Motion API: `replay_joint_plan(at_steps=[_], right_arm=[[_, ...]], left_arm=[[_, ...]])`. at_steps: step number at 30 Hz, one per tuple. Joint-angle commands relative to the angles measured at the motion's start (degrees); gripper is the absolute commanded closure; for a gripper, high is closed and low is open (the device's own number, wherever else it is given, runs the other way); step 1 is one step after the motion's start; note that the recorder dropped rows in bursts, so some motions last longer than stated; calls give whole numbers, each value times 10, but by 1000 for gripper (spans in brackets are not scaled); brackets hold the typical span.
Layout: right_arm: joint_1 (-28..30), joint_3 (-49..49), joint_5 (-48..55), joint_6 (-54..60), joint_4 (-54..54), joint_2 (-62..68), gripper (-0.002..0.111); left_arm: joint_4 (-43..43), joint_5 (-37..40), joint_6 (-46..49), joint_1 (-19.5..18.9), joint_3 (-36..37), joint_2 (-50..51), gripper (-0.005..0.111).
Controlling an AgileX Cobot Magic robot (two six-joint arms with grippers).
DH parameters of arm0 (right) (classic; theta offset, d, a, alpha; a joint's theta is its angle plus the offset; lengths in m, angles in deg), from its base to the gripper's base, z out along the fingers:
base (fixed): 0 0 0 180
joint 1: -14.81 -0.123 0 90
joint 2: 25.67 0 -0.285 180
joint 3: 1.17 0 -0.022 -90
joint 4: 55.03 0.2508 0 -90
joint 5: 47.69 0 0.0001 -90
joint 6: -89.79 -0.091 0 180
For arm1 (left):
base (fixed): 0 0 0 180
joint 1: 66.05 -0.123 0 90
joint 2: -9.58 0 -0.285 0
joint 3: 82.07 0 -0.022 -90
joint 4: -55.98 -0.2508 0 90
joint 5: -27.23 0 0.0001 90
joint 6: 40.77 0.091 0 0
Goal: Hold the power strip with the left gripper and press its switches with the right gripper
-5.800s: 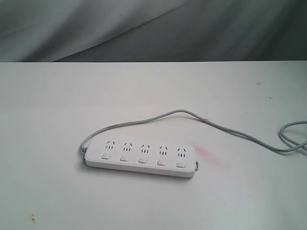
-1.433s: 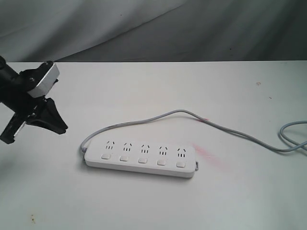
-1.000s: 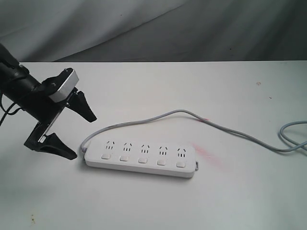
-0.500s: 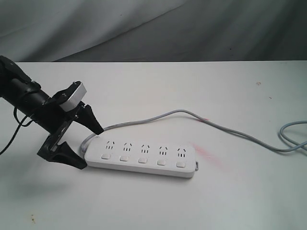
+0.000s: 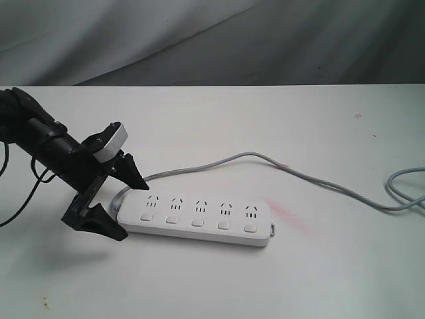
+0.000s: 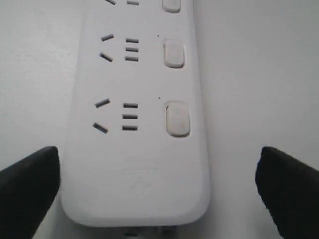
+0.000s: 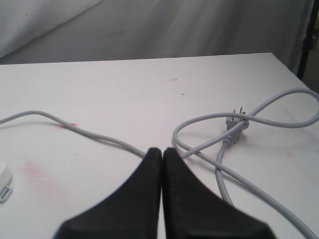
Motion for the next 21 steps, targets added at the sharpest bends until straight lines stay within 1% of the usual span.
replay_joint_plan(at_steps=[1, 4, 6, 9, 10, 14, 16, 18, 21], right_arm=[[5, -2, -5, -2, 0, -3, 108], [5, -2, -5, -2, 0, -3, 108], [5, -2, -5, -2, 0, -3, 108], [5, -2, -5, -2, 0, -3, 108], [5, -2, -5, -2, 0, -3, 108], [5, -2, -5, -2, 0, -3, 108], [5, -2, -5, -2, 0, -3, 108], [5, -2, -5, -2, 0, -3, 108], [5, -2, -5, -2, 0, -3, 108]], left_arm=[[11, -8, 3, 3, -4, 1, 2], [15, -8, 3, 3, -4, 2, 4], [15, -8, 3, 3, -4, 2, 11], [15, -8, 3, 3, -4, 2, 32], [15, -8, 3, 3, -4, 2, 42], [15, -8, 3, 3, -4, 2, 65], [15, -8, 3, 3, -4, 2, 73], [15, -8, 3, 3, -4, 2, 78], [15, -8, 3, 0, -4, 2, 83]])
